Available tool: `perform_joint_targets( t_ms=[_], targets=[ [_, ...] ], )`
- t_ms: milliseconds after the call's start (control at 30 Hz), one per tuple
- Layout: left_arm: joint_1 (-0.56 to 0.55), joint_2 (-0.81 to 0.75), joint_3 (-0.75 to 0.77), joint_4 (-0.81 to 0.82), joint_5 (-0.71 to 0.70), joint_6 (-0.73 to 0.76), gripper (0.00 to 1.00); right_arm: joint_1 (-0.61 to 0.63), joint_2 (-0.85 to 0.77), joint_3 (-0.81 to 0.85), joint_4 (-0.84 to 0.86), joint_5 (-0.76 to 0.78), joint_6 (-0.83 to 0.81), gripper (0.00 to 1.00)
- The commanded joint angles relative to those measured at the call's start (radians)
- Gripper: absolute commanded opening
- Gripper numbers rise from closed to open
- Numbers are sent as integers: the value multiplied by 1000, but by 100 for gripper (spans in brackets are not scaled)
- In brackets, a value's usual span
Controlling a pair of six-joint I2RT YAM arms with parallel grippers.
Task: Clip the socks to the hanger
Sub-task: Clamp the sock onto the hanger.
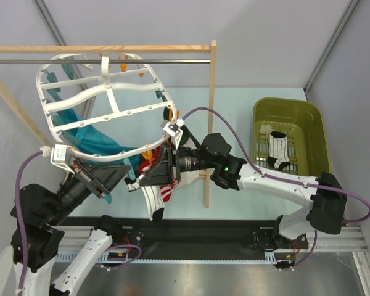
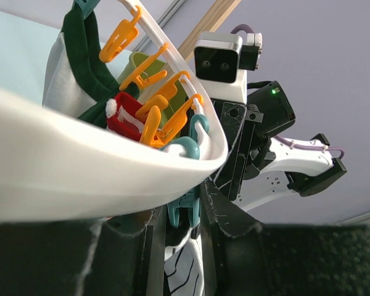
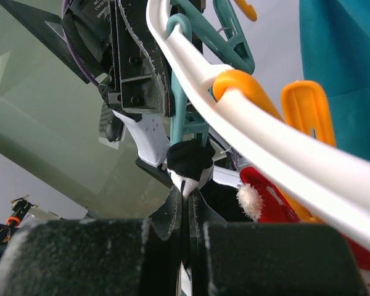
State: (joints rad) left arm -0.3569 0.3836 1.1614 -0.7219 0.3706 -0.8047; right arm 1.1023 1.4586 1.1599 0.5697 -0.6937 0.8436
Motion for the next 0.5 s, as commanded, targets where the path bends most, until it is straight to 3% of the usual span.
perform_joint_targets(
  t_ms=[0,467],
  targets=[
    [-8,-8,-5,15,165,-30,0,-25,8,17,33,42,-6,0],
    [-8,-5,-5,-5,142,-11,2,-21,66,30,216,22,120,0]
  ],
)
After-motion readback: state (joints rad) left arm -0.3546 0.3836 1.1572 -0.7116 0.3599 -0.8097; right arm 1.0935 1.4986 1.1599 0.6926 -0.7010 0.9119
